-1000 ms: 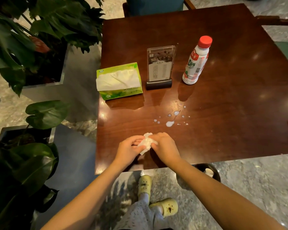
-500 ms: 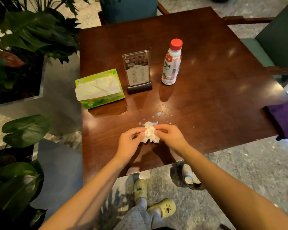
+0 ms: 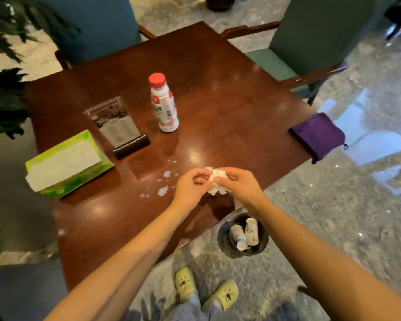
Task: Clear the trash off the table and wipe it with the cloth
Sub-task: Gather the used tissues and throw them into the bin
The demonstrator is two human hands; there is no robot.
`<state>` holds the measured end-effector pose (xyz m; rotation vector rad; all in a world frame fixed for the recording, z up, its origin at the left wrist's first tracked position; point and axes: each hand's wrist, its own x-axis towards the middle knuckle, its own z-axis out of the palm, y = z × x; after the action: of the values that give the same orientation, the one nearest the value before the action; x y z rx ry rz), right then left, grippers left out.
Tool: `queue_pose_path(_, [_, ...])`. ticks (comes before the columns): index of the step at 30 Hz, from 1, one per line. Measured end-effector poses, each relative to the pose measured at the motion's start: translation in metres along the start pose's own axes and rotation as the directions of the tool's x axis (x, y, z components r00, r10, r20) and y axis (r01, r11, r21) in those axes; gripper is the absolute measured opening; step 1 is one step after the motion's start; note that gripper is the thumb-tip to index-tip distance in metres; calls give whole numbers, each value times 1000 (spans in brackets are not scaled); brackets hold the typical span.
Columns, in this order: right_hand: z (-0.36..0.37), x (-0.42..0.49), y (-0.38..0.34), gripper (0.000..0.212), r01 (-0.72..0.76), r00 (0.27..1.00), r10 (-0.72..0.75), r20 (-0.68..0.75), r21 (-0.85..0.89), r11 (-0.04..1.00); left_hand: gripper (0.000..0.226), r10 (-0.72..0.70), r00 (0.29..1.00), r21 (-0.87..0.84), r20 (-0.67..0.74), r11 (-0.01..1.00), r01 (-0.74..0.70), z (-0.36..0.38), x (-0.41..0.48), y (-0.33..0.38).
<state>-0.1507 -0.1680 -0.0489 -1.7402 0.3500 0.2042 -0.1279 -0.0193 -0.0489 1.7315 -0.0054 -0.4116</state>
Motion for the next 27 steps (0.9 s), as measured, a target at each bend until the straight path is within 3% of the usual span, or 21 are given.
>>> queue_pose_path(8, [-101,0,43,21,-134,935,139,-325,37,990,16,123,943,265,309,941,-209,100,39,15])
queue_pose_path(12, [-131,-6,90,12,-200,873,209,-440,67,978,30,145,890,580,432,711,-397,137,61,3])
queue_pose_path(17, [-136,-11,157,14,-373,795,322,-514,6,928,44,110,840,778,531,330,-535,179,93,-15])
queue_pose_path(19, [-134,-9,188,18,-447,780,384,-494,-10,895,49,74,847,820,526,223,-528,192,105,-30])
queue_pose_path(23, [-125,-10,232,22,-536,746,463,-478,-20,844,53,166,854,846,493,138,-516,196,109,-46])
queue_pose_path(27, [-121,2,271,29,-609,718,518,-466,-59,791,54,237,847,847,477,132,-514,198,113,-54])
